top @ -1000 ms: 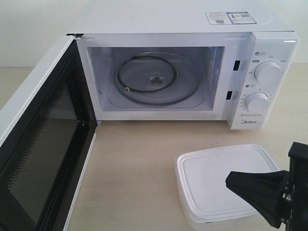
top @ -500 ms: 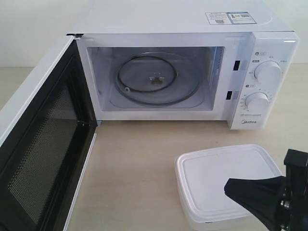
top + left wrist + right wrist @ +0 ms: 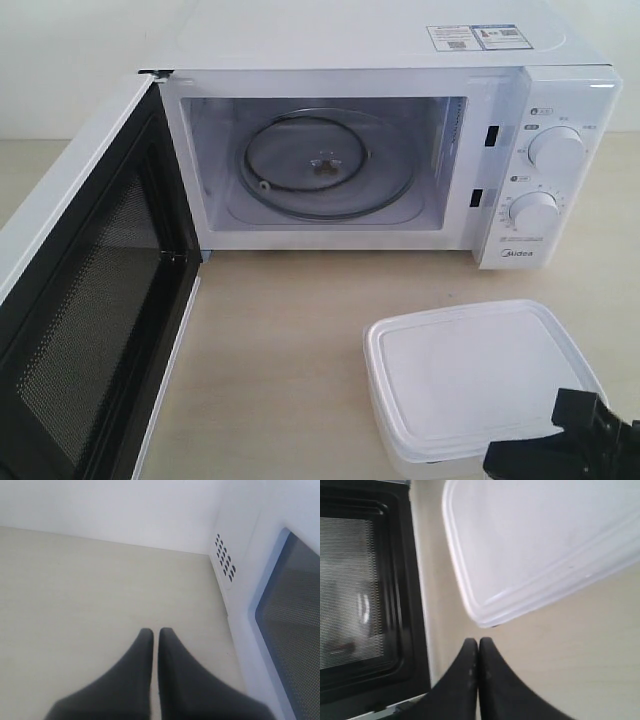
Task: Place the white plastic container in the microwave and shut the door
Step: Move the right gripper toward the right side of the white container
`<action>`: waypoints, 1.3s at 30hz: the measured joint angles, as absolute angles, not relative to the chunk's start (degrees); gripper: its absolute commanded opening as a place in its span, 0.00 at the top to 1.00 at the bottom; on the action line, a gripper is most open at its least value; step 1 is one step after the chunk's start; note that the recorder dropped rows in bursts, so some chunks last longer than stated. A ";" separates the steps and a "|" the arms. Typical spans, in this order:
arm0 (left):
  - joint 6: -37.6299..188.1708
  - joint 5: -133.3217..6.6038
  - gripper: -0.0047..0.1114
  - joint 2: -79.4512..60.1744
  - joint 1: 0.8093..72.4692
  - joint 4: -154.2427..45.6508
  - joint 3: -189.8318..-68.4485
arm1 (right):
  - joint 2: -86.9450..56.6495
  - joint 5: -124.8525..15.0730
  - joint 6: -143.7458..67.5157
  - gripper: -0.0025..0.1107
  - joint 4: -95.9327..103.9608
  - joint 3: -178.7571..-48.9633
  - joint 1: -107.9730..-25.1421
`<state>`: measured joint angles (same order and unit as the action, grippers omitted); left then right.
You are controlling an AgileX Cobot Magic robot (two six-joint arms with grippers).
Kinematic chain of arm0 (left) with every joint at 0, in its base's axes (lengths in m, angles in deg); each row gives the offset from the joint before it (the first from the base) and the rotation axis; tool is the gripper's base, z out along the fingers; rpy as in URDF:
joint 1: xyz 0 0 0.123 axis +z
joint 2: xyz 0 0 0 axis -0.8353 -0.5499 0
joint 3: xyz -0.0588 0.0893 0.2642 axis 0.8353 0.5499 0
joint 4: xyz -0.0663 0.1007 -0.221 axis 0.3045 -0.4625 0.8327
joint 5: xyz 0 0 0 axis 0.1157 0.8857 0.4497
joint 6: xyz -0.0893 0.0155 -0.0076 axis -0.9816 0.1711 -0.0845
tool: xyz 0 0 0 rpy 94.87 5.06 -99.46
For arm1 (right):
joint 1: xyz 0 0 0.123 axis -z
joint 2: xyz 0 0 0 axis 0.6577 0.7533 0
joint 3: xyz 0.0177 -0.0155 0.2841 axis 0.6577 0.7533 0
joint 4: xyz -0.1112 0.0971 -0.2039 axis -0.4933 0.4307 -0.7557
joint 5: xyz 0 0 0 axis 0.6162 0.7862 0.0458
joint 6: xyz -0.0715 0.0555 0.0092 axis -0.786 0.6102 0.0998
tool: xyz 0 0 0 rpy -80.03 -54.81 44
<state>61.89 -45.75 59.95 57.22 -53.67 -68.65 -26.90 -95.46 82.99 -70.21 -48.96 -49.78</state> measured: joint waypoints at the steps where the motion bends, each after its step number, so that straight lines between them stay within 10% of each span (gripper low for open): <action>1: 61.89 -45.75 0.92 59.95 57.22 -53.67 -68.65 | -26.78 -94.45 82.99 0.98 -71.03 -48.96 -49.78; 6: 61.89 -45.75 0.92 59.95 57.22 -53.67 -68.65 | -25.78 -91.93 82.99 0.94 -70.75 -48.96 -49.78; 11: 61.89 -45.75 0.92 59.95 57.22 -53.67 -68.65 | -25.64 -91.80 82.99 0.56 -66.08 -48.96 -49.78; 39: 61.89 -45.75 0.92 59.95 57.22 -53.67 -68.65 | -25.64 -80.71 83.09 0.58 -57.46 -48.96 -49.78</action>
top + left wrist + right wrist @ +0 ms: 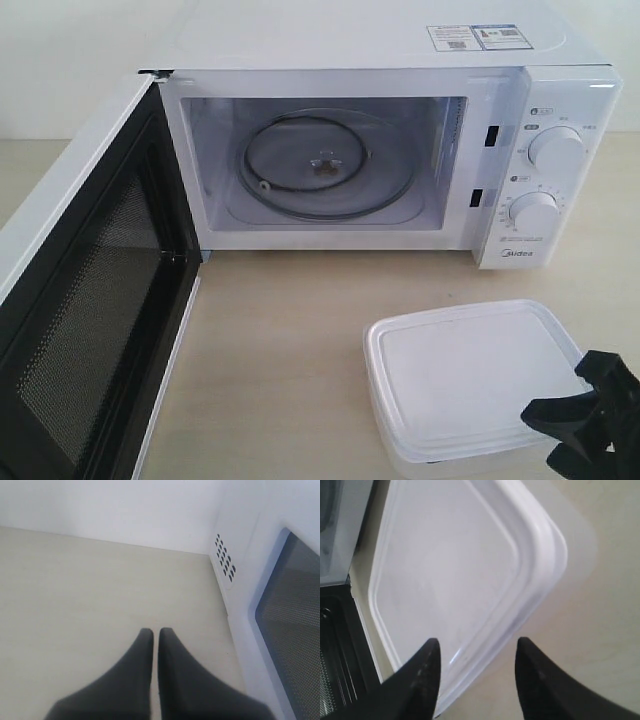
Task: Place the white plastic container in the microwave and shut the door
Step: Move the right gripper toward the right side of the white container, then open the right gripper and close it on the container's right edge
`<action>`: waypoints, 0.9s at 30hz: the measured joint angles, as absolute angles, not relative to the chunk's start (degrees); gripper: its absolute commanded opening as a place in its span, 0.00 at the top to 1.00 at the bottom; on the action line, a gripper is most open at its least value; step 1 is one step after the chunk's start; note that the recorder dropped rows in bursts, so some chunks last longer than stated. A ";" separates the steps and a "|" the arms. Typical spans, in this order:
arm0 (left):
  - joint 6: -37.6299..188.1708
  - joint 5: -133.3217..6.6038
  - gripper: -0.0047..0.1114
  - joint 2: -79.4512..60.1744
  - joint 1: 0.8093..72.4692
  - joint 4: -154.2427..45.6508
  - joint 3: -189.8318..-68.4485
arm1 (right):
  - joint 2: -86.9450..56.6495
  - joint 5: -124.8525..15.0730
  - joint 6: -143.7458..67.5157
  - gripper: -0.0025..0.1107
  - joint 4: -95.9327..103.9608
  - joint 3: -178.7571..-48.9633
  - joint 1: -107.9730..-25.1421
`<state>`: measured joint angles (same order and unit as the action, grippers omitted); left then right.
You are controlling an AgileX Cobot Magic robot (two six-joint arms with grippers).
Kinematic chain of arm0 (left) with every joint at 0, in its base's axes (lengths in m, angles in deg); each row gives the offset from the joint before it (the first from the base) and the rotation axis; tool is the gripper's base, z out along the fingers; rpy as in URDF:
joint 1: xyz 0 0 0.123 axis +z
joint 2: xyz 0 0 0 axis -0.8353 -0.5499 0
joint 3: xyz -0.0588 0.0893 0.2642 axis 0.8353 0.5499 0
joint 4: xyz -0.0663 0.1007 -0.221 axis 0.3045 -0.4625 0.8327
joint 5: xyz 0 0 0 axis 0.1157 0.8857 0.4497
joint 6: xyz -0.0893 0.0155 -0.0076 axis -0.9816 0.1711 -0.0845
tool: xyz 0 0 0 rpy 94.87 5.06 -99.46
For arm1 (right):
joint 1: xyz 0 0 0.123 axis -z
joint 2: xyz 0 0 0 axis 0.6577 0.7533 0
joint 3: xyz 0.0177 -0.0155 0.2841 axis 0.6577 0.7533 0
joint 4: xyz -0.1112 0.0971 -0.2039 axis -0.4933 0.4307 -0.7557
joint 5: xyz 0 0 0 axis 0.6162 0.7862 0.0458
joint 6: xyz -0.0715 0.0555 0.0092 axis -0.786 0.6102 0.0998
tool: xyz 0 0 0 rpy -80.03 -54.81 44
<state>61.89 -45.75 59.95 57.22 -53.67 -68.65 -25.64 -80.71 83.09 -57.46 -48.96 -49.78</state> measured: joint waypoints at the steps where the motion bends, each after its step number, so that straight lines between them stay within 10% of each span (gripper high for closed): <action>1: 61.89 -45.75 0.92 59.95 57.22 -53.67 -68.65 | -25.64 -80.70 83.09 0.58 -57.00 -48.96 -49.78; 27: 61.89 -45.75 0.92 59.95 57.22 -53.67 -68.65 | -21.83 -79.38 81.74 0.58 -51.42 -52.28 -49.78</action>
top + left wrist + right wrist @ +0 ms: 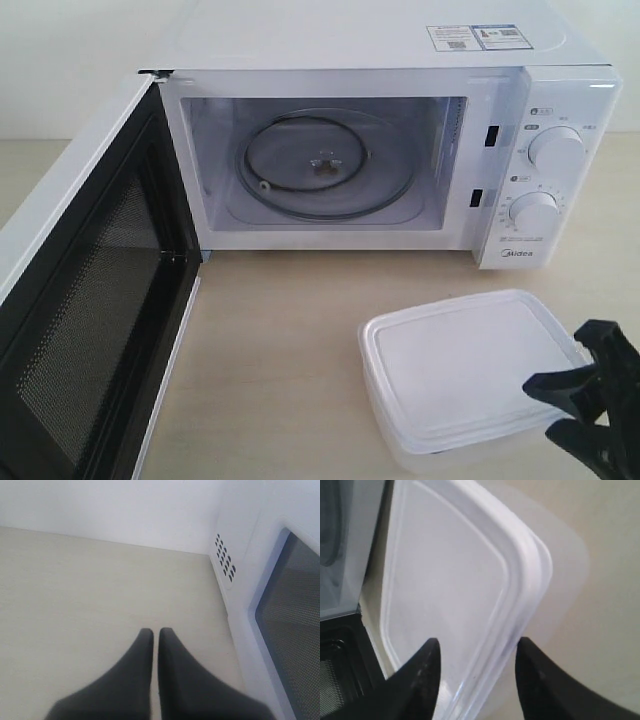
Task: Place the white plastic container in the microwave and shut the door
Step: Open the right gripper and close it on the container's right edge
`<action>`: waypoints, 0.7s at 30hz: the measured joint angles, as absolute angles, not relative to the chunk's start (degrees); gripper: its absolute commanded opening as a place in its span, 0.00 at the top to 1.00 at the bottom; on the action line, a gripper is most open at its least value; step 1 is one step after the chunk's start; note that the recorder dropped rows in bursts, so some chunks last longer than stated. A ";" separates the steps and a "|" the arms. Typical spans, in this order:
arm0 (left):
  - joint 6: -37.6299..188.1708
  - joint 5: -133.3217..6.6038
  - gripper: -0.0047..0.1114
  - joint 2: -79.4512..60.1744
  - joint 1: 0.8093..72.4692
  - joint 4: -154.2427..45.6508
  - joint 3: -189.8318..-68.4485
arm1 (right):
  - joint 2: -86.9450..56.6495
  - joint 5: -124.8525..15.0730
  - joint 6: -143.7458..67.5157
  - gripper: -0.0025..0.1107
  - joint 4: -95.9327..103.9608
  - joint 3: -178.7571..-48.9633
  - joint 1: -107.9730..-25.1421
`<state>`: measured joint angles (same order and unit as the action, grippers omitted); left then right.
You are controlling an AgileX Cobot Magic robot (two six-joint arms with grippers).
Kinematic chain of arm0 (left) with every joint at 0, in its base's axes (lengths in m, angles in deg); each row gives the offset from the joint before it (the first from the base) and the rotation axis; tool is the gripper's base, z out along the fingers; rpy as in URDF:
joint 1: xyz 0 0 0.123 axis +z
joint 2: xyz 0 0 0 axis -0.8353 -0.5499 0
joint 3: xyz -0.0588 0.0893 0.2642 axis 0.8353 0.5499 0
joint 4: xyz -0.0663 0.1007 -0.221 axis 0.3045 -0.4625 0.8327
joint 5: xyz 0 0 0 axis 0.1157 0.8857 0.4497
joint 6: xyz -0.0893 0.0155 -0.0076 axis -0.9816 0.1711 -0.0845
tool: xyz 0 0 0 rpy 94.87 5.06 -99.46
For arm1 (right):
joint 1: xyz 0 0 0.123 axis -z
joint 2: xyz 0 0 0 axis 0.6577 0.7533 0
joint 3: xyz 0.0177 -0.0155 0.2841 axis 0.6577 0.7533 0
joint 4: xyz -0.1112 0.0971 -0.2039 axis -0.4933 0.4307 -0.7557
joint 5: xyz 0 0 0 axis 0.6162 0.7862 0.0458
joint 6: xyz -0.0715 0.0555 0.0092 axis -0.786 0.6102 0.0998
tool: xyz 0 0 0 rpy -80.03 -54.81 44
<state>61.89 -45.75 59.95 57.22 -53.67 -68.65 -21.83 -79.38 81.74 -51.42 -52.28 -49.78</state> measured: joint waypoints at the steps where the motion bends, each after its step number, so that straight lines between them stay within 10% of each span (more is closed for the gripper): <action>1: 61.89 -45.75 0.92 59.95 57.22 -53.67 -68.65 | -21.73 -79.50 81.74 0.58 -51.06 -53.07 -49.78; 21: 61.89 -45.75 0.92 59.95 57.22 -53.67 -68.65 | -21.64 -87.99 82.84 0.58 -56.07 -56.02 -49.78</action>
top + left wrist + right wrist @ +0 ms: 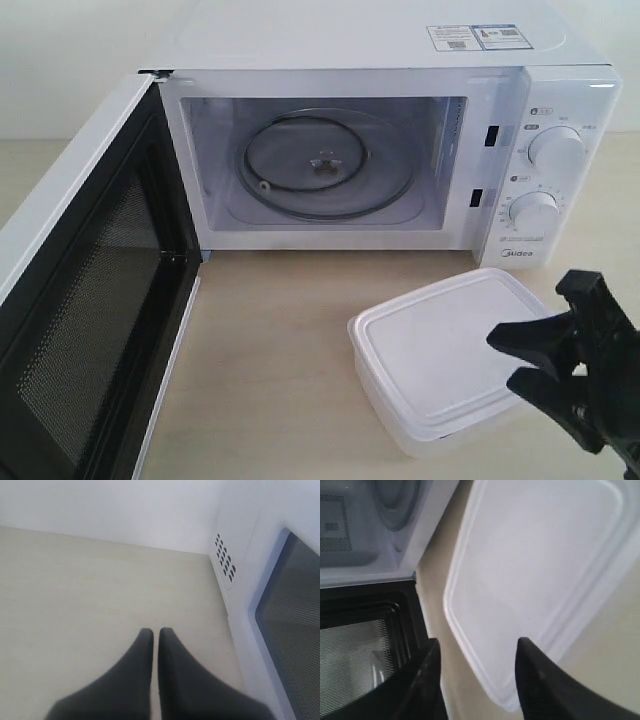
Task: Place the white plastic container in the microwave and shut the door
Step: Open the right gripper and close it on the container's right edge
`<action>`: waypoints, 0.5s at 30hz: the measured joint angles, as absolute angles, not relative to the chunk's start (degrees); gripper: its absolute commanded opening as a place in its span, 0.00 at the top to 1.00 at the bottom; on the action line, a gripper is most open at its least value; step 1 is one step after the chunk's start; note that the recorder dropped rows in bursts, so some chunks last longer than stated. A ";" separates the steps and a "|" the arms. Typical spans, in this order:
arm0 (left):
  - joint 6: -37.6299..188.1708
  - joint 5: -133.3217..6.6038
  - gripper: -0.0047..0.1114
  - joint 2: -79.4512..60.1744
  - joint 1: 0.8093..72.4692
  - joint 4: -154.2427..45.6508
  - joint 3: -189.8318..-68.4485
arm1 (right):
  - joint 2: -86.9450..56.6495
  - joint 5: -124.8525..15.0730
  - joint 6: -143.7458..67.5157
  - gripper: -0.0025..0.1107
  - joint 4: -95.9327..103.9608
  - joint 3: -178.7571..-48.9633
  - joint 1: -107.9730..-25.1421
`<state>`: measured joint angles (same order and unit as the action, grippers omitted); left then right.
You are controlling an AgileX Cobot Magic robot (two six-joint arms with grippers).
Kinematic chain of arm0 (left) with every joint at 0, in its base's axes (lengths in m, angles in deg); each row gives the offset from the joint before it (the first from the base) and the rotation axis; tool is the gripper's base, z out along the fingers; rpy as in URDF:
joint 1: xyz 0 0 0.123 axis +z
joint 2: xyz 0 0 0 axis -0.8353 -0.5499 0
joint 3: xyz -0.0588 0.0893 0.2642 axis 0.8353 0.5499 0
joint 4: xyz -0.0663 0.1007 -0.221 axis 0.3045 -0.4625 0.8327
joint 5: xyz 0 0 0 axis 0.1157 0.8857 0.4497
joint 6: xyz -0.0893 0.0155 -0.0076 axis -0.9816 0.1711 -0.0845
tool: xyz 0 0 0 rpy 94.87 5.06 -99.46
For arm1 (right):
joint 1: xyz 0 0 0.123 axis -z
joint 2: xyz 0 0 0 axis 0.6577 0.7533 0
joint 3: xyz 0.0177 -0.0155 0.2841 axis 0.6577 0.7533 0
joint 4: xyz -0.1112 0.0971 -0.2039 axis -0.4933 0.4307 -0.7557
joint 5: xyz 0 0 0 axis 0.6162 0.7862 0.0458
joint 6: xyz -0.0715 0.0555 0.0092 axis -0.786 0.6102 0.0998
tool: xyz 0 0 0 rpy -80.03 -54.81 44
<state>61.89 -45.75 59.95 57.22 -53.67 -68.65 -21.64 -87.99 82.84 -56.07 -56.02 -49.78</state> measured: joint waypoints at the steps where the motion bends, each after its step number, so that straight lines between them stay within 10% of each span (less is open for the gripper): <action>1: 61.89 -45.75 0.92 59.95 57.22 -53.67 -68.65 | -21.64 -87.11 82.99 0.58 -56.37 -55.33 -49.78; 15: 61.89 -45.75 0.92 59.95 57.22 -53.67 -68.65 | -21.64 -83.11 83.10 0.58 -50.68 -50.73 -49.78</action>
<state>61.89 -45.75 59.95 57.22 -53.67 -68.65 -21.64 -83.11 83.10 -50.68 -50.73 -49.78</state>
